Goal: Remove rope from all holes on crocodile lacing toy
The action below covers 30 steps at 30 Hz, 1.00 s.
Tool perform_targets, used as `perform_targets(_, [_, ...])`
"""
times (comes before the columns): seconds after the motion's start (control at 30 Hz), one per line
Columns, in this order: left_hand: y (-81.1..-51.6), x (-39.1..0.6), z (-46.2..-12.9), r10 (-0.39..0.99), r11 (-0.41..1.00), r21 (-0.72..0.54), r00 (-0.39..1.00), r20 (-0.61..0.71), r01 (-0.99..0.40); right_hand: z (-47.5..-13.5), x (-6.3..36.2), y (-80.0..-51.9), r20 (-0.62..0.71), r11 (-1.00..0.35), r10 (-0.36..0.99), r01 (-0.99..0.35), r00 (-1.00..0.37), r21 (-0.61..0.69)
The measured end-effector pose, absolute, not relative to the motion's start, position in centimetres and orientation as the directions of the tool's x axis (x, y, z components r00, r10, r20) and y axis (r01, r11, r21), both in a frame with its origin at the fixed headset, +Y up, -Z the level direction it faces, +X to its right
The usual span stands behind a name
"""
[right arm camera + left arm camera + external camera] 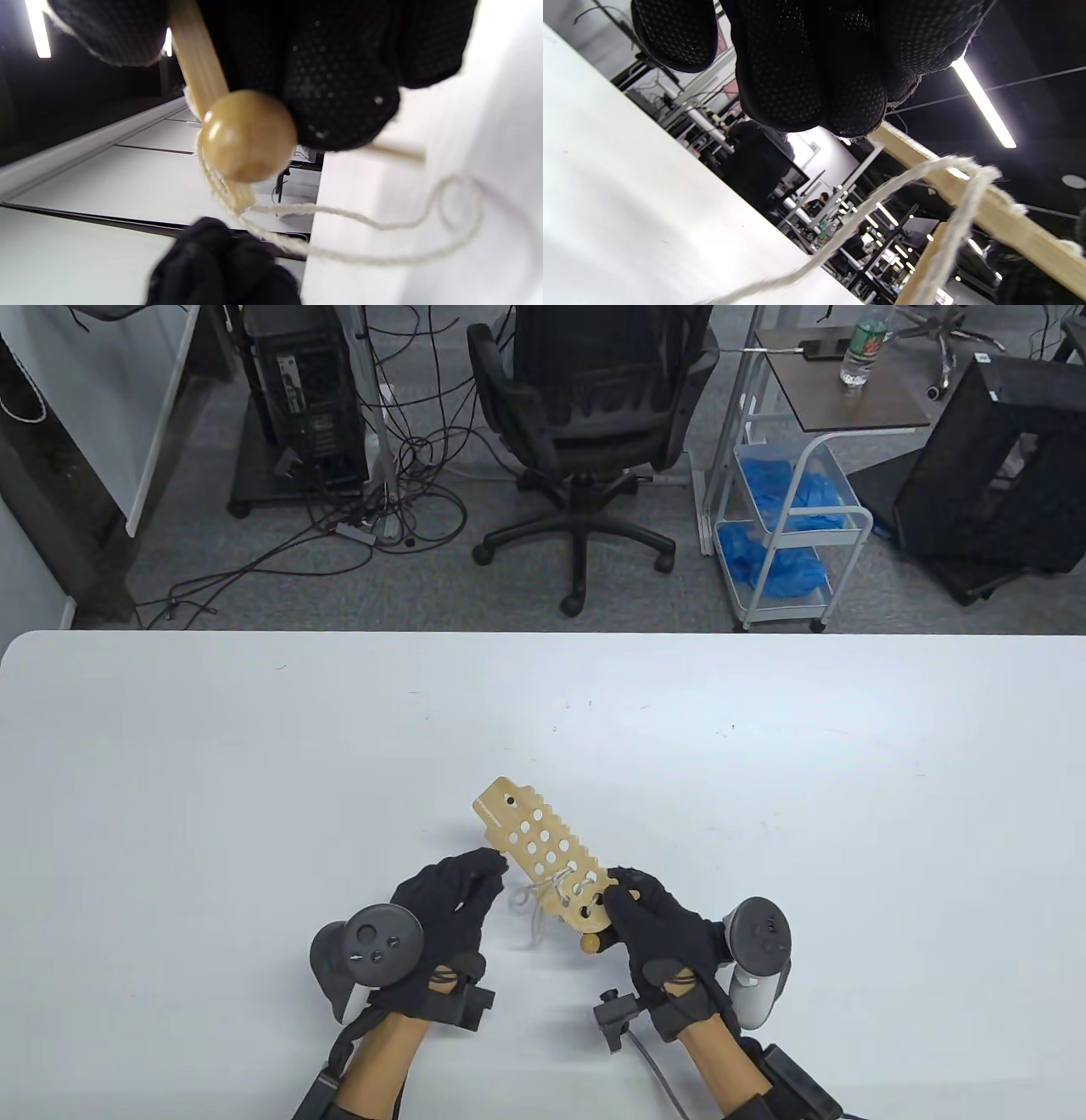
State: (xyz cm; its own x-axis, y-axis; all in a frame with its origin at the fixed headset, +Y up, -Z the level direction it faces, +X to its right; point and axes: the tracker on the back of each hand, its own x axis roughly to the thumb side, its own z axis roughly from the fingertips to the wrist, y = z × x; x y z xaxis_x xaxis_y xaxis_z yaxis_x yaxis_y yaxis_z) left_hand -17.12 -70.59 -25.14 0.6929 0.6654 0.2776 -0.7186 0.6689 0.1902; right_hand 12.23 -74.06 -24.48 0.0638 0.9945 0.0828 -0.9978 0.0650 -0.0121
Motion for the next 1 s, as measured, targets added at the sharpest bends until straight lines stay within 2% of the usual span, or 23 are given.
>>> perform_targets(0.17, [-71.5, -16.9, -25.6, 0.713, 0.656, 0.108, 0.66, 0.235, -0.747, -24.6, 11.8, -74.1, 0.084, 0.175, 0.98, -0.983, 0.179, 0.059])
perform_targets(0.27, [-71.8, -16.6, -25.7, 0.727, 0.645, 0.066, 0.638, 0.253, -0.761, -24.7, 11.4, -74.2, 0.077, 0.207, 0.973, -0.972, 0.216, 0.115])
perform_targets(0.43, [-72.5, -16.0, -26.0, 0.819, 0.544, -0.093, 0.504, 0.274, -0.834, -24.7, 10.6, -74.1, 0.078, 0.255, 0.959, -0.947, 0.274, 0.195])
perform_targets(0.67, [-72.8, -15.3, -26.1, 0.877, 0.449, -0.259, 0.366, 0.311, -0.855, -24.6, 10.2, -74.0, 0.075, 0.261, 0.955, -0.93, 0.288, 0.258])
perform_targets(0.8, [-72.9, -14.8, -26.1, 0.883, 0.442, -0.324, 0.344, 0.319, -0.836, -24.7, 10.0, -74.0, 0.069, 0.259, 0.955, -0.925, 0.288, 0.278])
perform_targets(1.0, [-72.4, -14.4, -25.9, 0.877, 0.454, -0.327, 0.349, 0.332, -0.829, -24.6, 9.9, -74.0, 0.066, 0.245, 0.959, -0.923, 0.276, 0.296])
